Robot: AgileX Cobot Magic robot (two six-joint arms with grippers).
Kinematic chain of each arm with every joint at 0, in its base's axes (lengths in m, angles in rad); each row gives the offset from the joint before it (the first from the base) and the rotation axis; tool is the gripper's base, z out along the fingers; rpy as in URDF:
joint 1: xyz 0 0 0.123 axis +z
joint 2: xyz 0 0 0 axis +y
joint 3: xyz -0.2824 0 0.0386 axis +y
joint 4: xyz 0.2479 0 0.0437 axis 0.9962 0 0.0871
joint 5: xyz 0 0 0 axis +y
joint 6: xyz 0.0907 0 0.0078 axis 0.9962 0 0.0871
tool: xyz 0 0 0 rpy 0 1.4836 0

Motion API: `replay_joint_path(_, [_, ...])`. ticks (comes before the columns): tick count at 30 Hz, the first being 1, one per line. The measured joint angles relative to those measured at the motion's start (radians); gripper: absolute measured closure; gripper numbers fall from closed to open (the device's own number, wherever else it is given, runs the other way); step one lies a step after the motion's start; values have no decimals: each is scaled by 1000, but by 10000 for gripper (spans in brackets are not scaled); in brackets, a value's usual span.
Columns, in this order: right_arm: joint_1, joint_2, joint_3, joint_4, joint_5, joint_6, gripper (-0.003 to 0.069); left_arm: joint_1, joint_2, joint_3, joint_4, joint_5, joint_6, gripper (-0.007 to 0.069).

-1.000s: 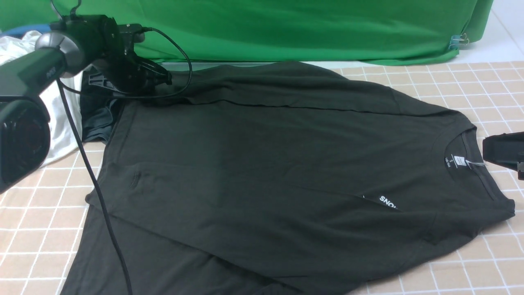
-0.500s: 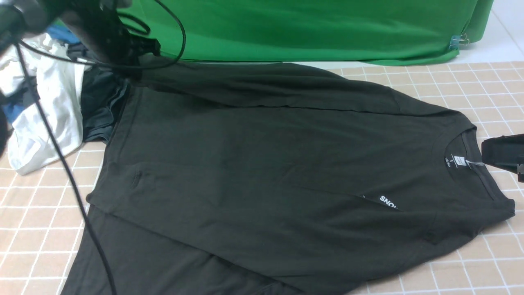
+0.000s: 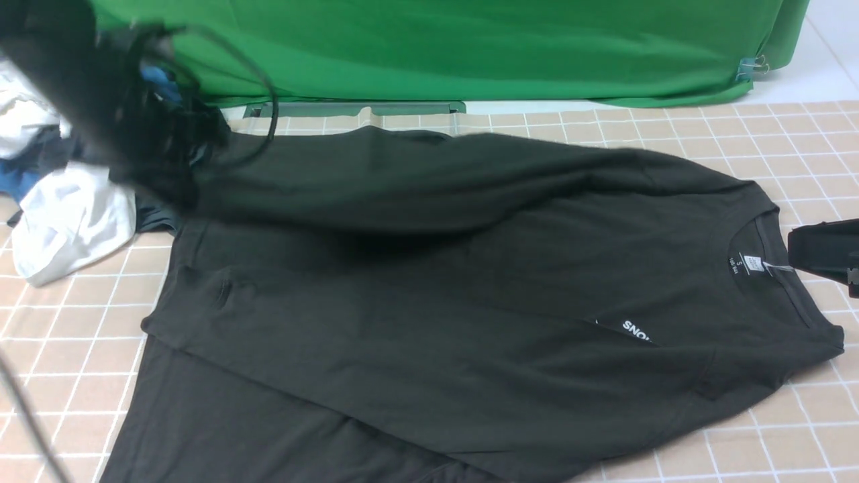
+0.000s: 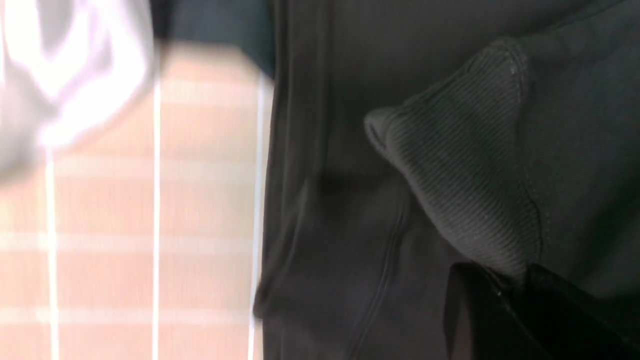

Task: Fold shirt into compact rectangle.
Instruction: 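Fold the left side of the dark shirt inward over its body with the left gripper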

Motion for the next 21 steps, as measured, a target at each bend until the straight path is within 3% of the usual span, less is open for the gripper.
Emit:
replay_joint_path(6, [0, 0, 0, 0, 6, 0, 536, 0, -53, 251, -3, -159, -32, 587])
replay_joint_path(12, [0, 0, 0, 0, 11, 0, 536, 0, -31, 347, -2, -225, -34, 563])
replay_joint_path(19, [0, 0, 0, 0, 22, 2, 536, 0, -23, 342, 114, -162, -34, 317])
replay_joint_path(21, [0, 0, 0, -1, 28, 13, 536, 0, -23, 340, 137, -120, -34, 281])
